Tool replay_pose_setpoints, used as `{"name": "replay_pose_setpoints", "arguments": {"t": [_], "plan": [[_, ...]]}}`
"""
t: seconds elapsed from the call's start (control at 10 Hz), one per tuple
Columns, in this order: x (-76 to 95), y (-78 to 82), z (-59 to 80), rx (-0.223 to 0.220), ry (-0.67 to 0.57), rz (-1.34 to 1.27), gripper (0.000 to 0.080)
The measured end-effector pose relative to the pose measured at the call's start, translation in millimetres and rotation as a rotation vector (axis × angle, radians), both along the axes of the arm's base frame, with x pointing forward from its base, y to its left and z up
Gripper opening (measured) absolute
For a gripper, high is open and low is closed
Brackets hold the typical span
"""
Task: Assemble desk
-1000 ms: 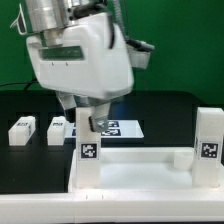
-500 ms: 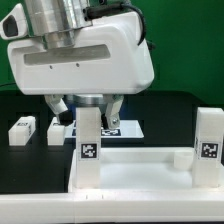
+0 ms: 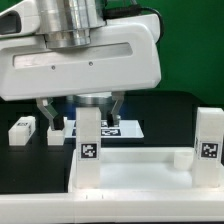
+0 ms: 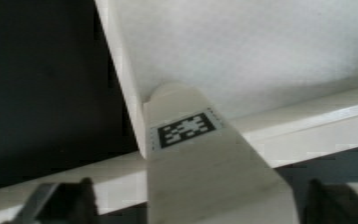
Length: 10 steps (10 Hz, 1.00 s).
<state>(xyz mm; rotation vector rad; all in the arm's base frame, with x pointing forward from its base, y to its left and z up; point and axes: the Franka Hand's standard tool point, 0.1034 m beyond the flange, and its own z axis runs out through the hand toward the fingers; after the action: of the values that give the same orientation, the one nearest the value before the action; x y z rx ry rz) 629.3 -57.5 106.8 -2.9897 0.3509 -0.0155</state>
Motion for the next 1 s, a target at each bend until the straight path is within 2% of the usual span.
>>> {"name": "replay_pose_setpoints", "arguments": {"t": [0.1,0.2,0.5,0.7,0.9,1.0], "plan": [[0.1,0.3,0.0,0.002,0.003,-0.023,0.0492],[-0.1,-0.6,0.0,0.002,0.015,-0.113,0.0309],[0.1,-0.8,0.0,0.006,0.037,-0.299,0.029],[1.0,0.5,0.5,0.007,0.06,-0.532,0.029],[1.1,6.3,1.7,0.019,0.111,-0.914,0.029],[2.1,5.3,1.9,0.047,0.133,-1.087,0.0291]]}}
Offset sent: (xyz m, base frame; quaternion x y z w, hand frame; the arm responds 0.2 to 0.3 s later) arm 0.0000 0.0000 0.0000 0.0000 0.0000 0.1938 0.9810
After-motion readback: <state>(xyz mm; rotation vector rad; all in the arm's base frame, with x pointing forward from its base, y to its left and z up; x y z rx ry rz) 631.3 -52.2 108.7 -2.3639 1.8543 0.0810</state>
